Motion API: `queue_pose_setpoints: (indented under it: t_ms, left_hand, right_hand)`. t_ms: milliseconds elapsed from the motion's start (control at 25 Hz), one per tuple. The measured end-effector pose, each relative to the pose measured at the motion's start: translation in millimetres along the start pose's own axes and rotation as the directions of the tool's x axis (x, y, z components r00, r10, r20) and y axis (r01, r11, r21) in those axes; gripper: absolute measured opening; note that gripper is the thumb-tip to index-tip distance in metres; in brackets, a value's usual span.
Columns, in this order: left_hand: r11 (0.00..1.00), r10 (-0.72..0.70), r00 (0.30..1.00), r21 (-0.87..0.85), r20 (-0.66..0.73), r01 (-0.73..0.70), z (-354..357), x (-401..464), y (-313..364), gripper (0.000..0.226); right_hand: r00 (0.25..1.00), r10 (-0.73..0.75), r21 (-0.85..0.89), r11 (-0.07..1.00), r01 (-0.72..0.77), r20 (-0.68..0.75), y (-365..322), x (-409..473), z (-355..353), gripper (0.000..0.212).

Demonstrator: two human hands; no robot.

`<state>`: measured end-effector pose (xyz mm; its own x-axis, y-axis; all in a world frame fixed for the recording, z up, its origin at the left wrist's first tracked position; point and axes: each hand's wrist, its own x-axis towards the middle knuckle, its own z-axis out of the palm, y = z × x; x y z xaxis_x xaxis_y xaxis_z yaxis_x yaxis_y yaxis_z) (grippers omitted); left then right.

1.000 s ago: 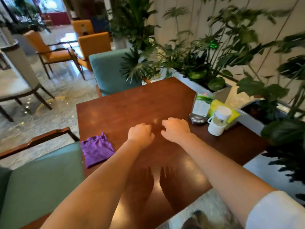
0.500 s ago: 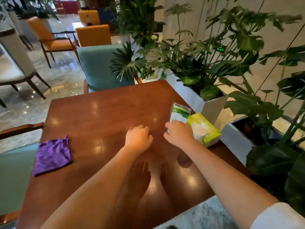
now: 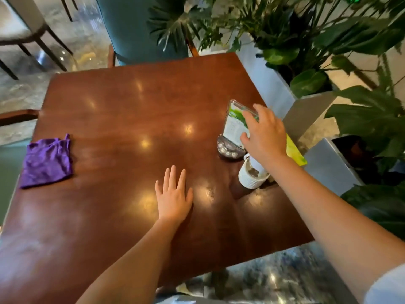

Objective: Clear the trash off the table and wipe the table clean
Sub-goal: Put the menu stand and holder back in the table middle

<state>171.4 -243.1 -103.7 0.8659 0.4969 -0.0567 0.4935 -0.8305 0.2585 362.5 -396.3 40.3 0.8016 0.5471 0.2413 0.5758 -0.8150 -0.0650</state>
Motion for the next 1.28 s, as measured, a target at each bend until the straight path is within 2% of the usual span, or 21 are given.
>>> queue_pose_setpoints:
  t_ms: [160, 280, 480, 640, 760, 880, 1080, 1280]
  left_hand:
    - [0.995, -0.067, 0.995, 0.077, 0.078, 0.061, 37, -13, -10, 0.065]
    - [0.989, -0.087, 0.993, 0.128, 0.075, 0.077, 45, -16, -13, 0.064]
    - [0.987, -0.096, 0.992, 0.134, 0.076, 0.085, 44, -17, -13, 0.065]
    - [0.989, -0.086, 0.993, 0.125, 0.079, 0.076, 42, -15, -12, 0.065]
    - [0.990, -0.083, 0.994, 0.120, 0.076, 0.073, 43, -15, -12, 0.066]
    - [0.992, -0.084, 0.994, 0.102, 0.065, 0.077, 43, -15, -12, 0.066]
    - [0.995, -0.071, 0.996, 0.069, 0.063, 0.066, 43, -17, -15, 0.065]
    - [0.997, -0.053, 0.998, 0.050, 0.024, 0.051, 46, -16, -17, 0.068]
  right_hand:
    - [0.999, -0.021, -0.029, 0.999, 0.022, 0.039, 4, 7, 15, 0.063]
    - [0.998, -0.026, -0.039, 0.999, 0.029, 0.059, 6, 10, 22, 0.066]
    - [0.999, -0.010, 0.032, 0.999, 0.011, -0.034, 6, 15, 23, 0.064]
    - [0.986, 0.167, 0.208, 0.965, -0.157, -0.028, 9, 32, 19, 0.039]
    - [0.983, 0.183, 0.301, 0.938, -0.170, -0.014, 7, 39, 13, 0.028]
    - [0.995, 0.081, 0.354, 0.934, -0.054, -0.063, -7, 43, 4, 0.026]
    - [0.971, -0.213, 0.382, 0.893, 0.240, -0.110, -69, 75, -2, 0.028]
    - [0.926, -0.347, 0.415, 0.828, 0.376, -0.147, -128, 99, 19, 0.029]
